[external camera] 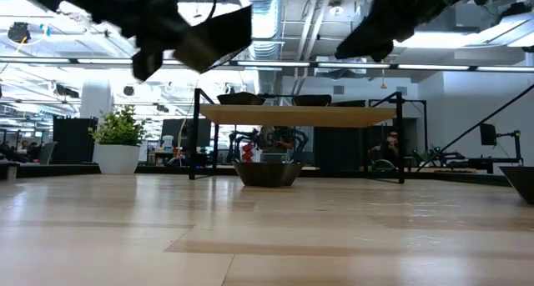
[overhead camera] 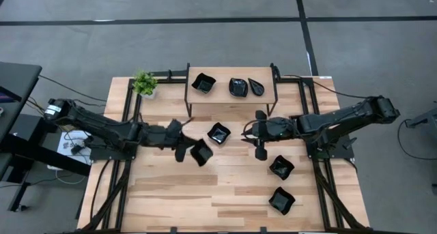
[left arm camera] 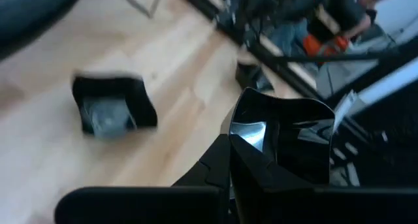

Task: Pick & Place Mini shaped plates
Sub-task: Stack the black wave square shaped plate on top of the black wave square shaped plate on the shelf

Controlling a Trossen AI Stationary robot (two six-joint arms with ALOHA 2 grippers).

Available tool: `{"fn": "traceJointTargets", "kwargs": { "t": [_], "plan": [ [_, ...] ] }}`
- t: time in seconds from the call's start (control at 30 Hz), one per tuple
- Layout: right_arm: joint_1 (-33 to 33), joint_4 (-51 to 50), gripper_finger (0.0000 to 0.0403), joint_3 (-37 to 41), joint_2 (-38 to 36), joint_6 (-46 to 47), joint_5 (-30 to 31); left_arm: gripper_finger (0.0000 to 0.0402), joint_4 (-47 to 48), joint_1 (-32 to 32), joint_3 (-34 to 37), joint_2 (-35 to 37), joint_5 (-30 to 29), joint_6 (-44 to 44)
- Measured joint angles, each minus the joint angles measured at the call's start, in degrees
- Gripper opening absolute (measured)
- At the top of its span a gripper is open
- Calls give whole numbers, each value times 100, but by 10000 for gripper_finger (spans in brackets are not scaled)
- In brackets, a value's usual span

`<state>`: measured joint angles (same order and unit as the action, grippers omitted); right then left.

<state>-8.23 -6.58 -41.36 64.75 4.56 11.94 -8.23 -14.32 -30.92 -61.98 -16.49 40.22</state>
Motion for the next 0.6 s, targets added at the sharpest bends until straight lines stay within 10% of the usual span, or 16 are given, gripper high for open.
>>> {"fn": "traceJointTargets", "kwargs": {
  "t": [0.6],
  "plan": [
    [840, -138, 98, -574, -2, -617, 14, 6, 0, 3143, -1566, 0, 657, -1827]
  ]
}}
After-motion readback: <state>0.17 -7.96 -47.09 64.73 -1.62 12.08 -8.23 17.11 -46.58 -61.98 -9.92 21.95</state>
